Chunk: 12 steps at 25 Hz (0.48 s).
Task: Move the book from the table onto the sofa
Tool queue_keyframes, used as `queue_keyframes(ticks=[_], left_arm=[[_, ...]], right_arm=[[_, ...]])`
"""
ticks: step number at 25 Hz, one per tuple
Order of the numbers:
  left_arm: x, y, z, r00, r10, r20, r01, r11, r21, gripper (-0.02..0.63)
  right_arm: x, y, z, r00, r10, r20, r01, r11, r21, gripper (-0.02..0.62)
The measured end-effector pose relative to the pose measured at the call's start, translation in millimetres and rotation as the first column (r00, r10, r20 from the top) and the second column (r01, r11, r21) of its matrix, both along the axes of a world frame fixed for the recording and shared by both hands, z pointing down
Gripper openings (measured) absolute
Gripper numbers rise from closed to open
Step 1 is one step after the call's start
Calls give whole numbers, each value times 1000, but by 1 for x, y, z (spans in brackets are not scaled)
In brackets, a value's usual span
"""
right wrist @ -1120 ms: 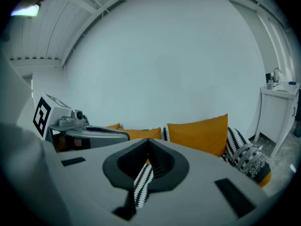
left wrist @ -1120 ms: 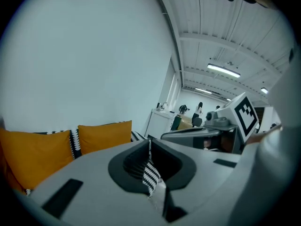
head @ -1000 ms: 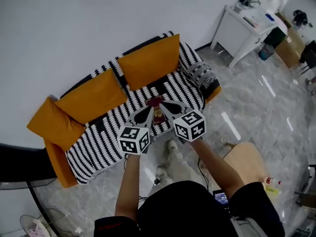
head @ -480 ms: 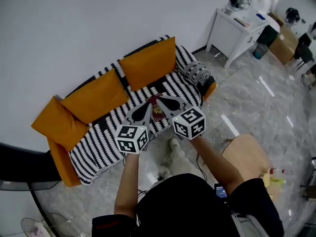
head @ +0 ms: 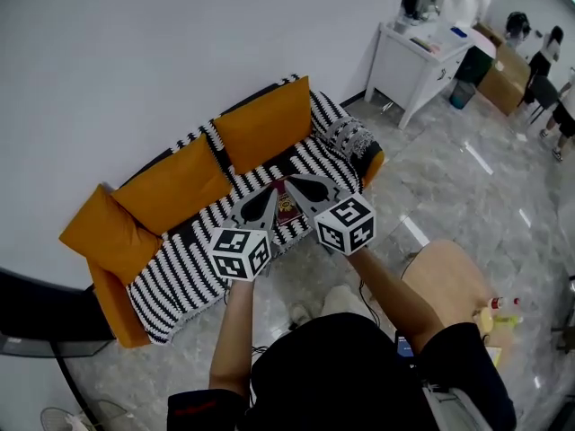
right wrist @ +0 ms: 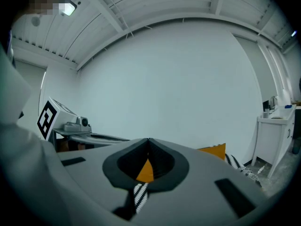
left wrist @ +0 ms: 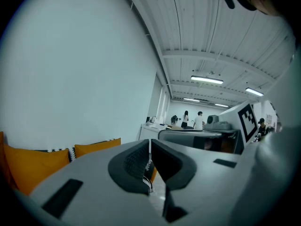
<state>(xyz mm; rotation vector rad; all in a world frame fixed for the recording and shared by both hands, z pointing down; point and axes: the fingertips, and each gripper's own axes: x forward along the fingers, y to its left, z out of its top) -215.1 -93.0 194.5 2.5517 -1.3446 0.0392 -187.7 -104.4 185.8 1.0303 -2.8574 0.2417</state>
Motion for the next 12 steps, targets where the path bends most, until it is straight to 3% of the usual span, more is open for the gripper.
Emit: queue_keyframes(ticks=[12], left_arm=[[42, 1, -42, 1000, -5, 0, 5, 997, 71, 26]], right_arm=[[43, 5, -38, 999, -24, 21, 23, 998, 50, 17]])
